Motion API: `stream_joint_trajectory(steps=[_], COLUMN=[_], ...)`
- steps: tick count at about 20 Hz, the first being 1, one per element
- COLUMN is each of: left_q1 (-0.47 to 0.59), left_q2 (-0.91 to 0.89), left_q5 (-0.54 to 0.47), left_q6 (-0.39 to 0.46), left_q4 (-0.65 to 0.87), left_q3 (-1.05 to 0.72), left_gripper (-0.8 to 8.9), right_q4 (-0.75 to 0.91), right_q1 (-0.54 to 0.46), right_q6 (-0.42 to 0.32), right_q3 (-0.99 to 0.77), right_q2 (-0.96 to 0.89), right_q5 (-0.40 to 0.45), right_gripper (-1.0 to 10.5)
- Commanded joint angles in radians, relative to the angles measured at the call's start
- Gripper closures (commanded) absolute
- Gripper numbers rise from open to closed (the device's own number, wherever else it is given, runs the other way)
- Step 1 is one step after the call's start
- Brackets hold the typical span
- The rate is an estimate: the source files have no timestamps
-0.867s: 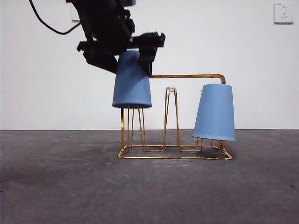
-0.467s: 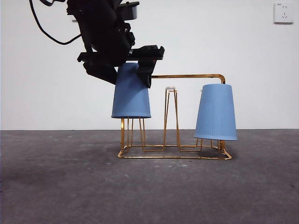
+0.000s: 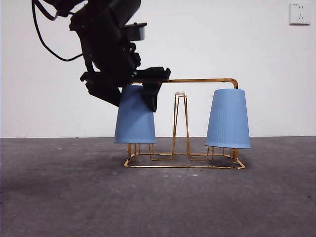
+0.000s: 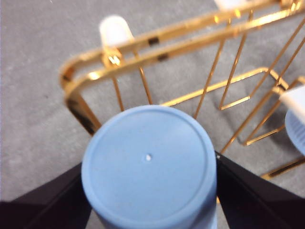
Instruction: Pick up cup 1,put cup 1 in the cup rack,pick up cup 2,put cup 2 in the cup rack
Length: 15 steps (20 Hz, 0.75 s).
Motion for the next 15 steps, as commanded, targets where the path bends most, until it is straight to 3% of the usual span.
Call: stream_joint_trajectory(steps=[1,9,13,15], left_q1=[-0.003,-0.002,0.000,0.000], left_q2=[0.013,0.013,0.013,0.012], left_q5=[0.003,0.030,0.055,0.056], left_q6=[0.001,-0.002,-0.003,-0.003], left_q4=[0.004,-0.065,-0.086,-0.087], left_q3=[-0.002,-0.002,-0.002,-0.002], left_gripper=[8.20,7.92,4.25,3.96], right_q4=[0.006,0.006,0.005,0.005], right_q1=[0.000,0.000,0.000,0.000], right_q6=[-0.004,-0.013,-0.014,-0.014], right_q3=[-0.004,-0.004,-0.004,-0.004], right_q2=[-0.001,-0.001,-0.001,-0.001], right_q5=[-0.002,-0.001,-0.001,-0.002], right_gripper=[7.3,7.3,7.3,7.3])
